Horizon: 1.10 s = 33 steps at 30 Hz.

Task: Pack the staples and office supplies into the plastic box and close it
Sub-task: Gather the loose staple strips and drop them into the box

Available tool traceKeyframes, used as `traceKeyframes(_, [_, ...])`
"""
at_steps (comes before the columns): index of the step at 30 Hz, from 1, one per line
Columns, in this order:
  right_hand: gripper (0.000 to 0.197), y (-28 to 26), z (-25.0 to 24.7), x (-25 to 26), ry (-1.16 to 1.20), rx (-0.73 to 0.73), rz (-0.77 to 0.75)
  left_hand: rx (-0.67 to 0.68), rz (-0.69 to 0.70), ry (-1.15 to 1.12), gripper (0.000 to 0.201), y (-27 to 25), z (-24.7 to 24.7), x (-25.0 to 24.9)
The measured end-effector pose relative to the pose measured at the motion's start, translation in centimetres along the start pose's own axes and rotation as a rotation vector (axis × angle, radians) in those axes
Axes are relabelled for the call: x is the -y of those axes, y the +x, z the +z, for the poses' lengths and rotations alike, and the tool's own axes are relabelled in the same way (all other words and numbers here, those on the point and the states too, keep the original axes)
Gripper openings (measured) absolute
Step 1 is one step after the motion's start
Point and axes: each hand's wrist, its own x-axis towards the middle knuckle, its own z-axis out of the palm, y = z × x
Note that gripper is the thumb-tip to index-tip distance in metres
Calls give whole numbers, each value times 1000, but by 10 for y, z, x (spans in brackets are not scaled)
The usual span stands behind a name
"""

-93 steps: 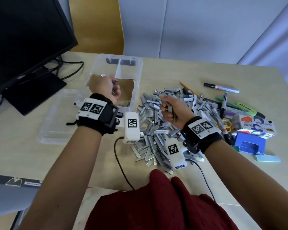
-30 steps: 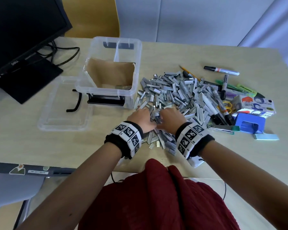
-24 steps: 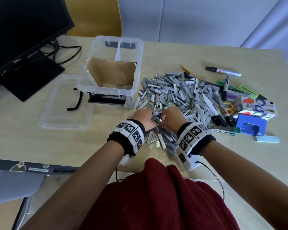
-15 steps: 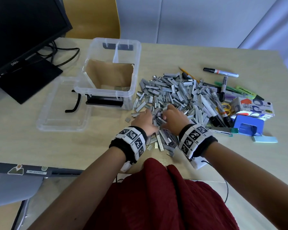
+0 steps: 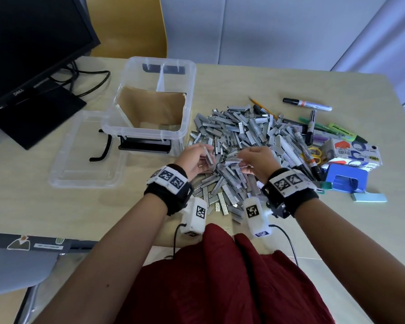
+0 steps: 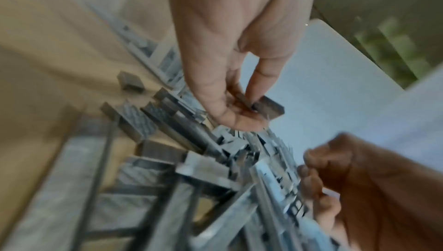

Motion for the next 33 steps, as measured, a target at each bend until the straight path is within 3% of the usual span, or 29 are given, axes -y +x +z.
traceKeyframes(2, [17, 0, -4, 3, 102, 25, 15, 23, -31, -194, 24, -1, 1, -5])
traceKeyframes(5, [11, -1, 5, 0, -437, 44, -151, 7, -76, -180, 34, 3, 5, -11])
traceKeyframes(8, [20, -3, 19, -13, -1016, 121, -323, -88, 15, 409, 29, 15, 11, -12])
traceKeyframes(11, [34, -3, 28, -23, -1288, 96, -429, -164, 187, 1106, 22, 22, 14, -7])
traceKeyframes(15, [28, -1, 33, -28, -1325, 68, -524, -92, 250, 1387, 15, 24, 17, -1])
traceKeyframes(19, [20, 2, 28, -22, -1200, 76, -457, -81, 268, 1512, 22, 26, 20, 1])
traceKeyframes(22, [14, 3, 17, -15, -967, 60, -334, -73, 247, 1532, 15, 27, 21, 1])
traceKeyframes(24, [3, 4, 8, -10, -762, 48, -234, -73, 245, 1454, 22, 29, 19, 2])
traceKeyframes(27, [16, 2, -6, -4, -214, 79, -25, -70, 197, 1152, 33, 32, 15, 0])
traceKeyframes(30, [13, -2, -17, 1, 410, 102, 123, -22, 63, 575, 29, 33, 10, -3])
traceKeyframes(31, [13, -2, -19, 3, 539, 114, 146, -7, 32, 375, 29, 32, 9, -4])
traceKeyframes(33, [11, 1, -20, 7, 543, 150, 144, 18, 14, 112, 28, 28, 7, -6])
